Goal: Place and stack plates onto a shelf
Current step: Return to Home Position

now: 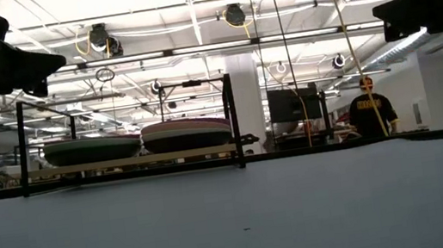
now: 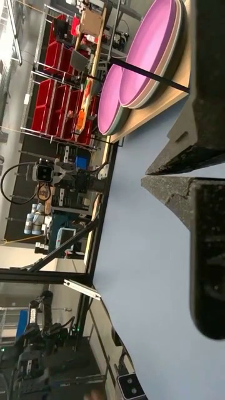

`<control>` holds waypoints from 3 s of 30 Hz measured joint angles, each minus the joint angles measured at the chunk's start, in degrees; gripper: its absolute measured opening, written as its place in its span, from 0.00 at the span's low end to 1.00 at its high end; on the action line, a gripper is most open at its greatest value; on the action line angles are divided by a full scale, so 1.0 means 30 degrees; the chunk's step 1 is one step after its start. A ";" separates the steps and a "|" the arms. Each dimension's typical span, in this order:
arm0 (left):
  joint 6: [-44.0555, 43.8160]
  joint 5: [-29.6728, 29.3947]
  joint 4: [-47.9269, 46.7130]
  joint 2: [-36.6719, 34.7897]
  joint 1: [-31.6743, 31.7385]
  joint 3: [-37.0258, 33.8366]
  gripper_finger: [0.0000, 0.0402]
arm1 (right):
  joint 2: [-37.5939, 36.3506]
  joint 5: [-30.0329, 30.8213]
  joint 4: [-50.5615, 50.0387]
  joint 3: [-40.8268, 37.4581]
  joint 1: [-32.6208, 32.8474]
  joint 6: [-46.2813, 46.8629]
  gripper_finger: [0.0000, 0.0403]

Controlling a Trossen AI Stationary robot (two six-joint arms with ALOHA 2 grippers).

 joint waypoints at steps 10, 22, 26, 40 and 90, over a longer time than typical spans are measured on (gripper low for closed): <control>0.0007 -0.0007 0.0006 0.0000 0.0000 0.0000 0.00 | 0.0000 0.0000 0.0007 0.0000 0.0000 0.0000 0.00; 0.0012 -0.0007 0.0003 0.0000 0.0000 -0.0007 0.00 | 0.0003 0.0000 0.0007 0.0000 0.0000 0.0000 0.00; 0.0009 -0.0007 0.0004 0.0000 0.0000 -0.0007 0.00 | 0.0006 -0.0001 0.0007 0.0000 0.0000 0.0000 0.00; 0.0015 -0.0007 0.0007 0.0000 0.0000 -0.0011 0.00 | 0.0007 -0.0007 0.0008 0.0000 0.0000 0.0000 0.00; 0.0007 -0.0102 0.0810 0.0000 -0.0007 -0.0051 0.00 | 0.0007 -0.0015 0.0000 0.0000 -0.0542 0.0007 0.00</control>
